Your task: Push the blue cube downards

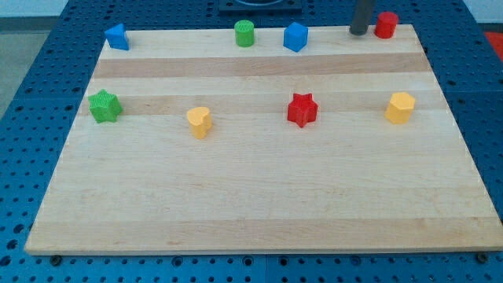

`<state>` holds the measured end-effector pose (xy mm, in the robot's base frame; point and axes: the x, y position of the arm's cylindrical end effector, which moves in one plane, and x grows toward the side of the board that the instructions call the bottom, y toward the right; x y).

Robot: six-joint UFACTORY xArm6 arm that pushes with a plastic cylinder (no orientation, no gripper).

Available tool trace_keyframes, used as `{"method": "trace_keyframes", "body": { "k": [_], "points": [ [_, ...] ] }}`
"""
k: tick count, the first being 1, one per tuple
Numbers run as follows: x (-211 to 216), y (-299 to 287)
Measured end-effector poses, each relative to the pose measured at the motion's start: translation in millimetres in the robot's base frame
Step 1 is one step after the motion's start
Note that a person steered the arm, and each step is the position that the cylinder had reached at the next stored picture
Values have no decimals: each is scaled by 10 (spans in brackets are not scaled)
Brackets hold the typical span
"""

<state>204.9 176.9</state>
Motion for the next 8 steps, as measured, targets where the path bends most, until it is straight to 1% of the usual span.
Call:
{"method": "trace_keyframes", "body": {
  "k": [3,6,7,8],
  "points": [
    [-5,-625],
    [2,-1041],
    [99,-1114],
    [301,-1182]
  ]
}}
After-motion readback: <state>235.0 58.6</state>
